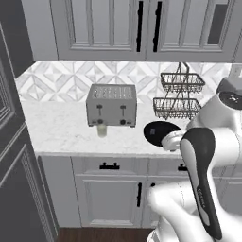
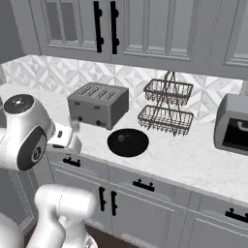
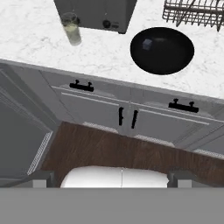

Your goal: Grab a lemon wedge from the fridge and one ice cube from the ice bowl, and put them in the glass of lemonade.

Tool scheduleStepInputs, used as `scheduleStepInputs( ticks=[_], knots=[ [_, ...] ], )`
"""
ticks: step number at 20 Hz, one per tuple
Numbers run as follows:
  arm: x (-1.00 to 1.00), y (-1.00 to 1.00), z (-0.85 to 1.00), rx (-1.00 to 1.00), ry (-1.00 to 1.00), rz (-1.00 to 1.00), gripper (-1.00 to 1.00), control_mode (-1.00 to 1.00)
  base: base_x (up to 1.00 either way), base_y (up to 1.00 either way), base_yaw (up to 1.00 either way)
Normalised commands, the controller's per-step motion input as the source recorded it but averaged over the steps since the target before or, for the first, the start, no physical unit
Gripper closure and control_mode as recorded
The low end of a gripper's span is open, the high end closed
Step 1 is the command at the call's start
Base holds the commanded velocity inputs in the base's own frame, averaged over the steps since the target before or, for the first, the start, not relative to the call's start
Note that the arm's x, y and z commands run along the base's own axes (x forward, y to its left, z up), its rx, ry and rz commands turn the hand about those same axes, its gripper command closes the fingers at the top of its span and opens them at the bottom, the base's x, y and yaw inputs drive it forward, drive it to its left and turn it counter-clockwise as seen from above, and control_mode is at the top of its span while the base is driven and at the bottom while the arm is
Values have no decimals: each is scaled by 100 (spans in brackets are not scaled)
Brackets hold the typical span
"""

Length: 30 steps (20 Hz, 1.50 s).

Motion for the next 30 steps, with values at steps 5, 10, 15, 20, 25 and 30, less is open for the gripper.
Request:
scheduleStepInputs(
  ticks=[5,10,15,20,25,30],
  knots=[
    [0,0,0,0,0,0,-100,100,-42,8,89],
    [0,0,0,0,0,0,-100,100,-38,-8,90],
    [0,0,0,0,0,0,-100,100,-39,-2,89],
    [0,0,0,0,0,0,-100,100,-31,0,89],
    [0,0,0,0,0,0,-100,100,-9,33,63],
    [0,0,0,0,0,0,-100,100,27,66,-3]
  ],
)
